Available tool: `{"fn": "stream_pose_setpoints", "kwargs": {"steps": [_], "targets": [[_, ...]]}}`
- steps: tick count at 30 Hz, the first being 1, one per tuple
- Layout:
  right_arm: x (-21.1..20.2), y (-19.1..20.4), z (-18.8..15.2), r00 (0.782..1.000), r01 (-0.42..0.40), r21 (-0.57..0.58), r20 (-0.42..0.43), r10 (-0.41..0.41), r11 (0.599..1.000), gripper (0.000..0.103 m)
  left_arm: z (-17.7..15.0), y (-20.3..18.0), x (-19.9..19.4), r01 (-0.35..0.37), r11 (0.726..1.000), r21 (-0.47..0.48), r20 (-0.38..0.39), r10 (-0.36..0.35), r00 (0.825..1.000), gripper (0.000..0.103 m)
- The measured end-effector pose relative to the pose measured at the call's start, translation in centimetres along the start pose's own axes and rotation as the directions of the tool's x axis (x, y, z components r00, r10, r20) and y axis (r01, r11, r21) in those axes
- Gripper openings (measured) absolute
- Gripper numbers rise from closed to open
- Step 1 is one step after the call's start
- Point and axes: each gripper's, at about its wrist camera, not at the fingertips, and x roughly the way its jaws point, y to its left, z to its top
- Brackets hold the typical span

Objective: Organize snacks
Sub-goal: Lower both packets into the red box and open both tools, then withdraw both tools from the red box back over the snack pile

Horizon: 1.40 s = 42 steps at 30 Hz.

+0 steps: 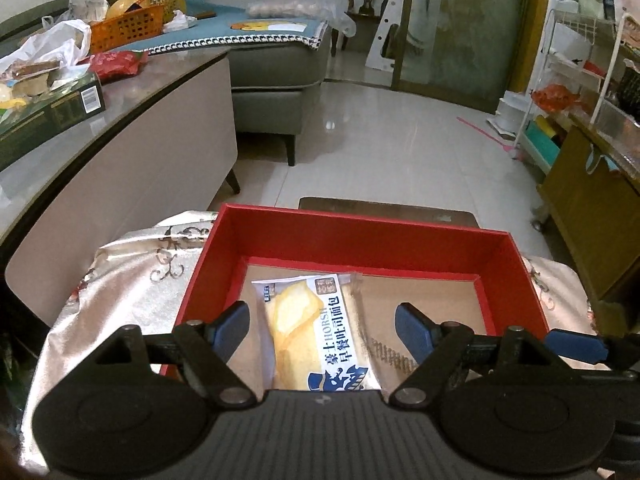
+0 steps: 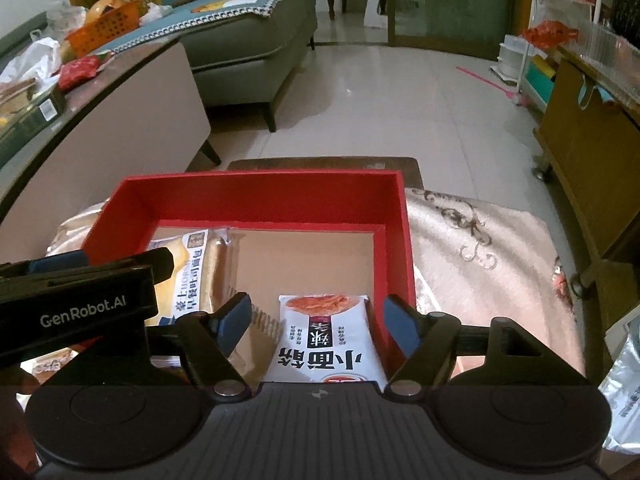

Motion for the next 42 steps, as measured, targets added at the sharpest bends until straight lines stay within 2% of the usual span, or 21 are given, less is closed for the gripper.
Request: {"fn": "stream_pose_setpoints", "kwargs": {"steps": [14, 27, 32, 37, 42], "targets": [[-2.1, 0.6, -0.5, 0.999, 0.013, -0.028, 0.034, -0.012, 1.0, 0.085, -0.5, 0.3, -2.3, 0.012, 1.0, 0.007, 0.029, -0.012, 1.0, 0.075], [-4.4, 1.0, -1.6, 0.999, -0.013, -0.031, 0.051, 0.014, 0.999, 0.086, -1.3, 0.4, -5.4, 0.005, 0.999, 0.046, 0.057, -0.008, 0.998, 0.075], [-5.3, 1.0, -2.6, 0.999, -0.013, -0.03, 0.04, 0.014, 0.999, 0.087, -2.3, 1.2, -5.7, 0.054, 0.998, 0.023, 0.009, -0.055, 0.998, 0.079], [-5.6, 0.5, -4.1, 1.0, 0.003, -0.032, -0.002, -0.004, 0.999, 0.089, -3.9, 1.8, -6.1, 0.057, 0.998, 0.025, -0.041, -0.056, 0.998, 0.079], [-6.4, 0.1, -5.5, 1.0, -0.012, -0.007, -0.022, 0.011, 1.0, 0.09, -5.3, 2.8, -7.1, 0.078, 0.997, -0.002, -0.089, -0.078, 0.993, 0.079]]}}
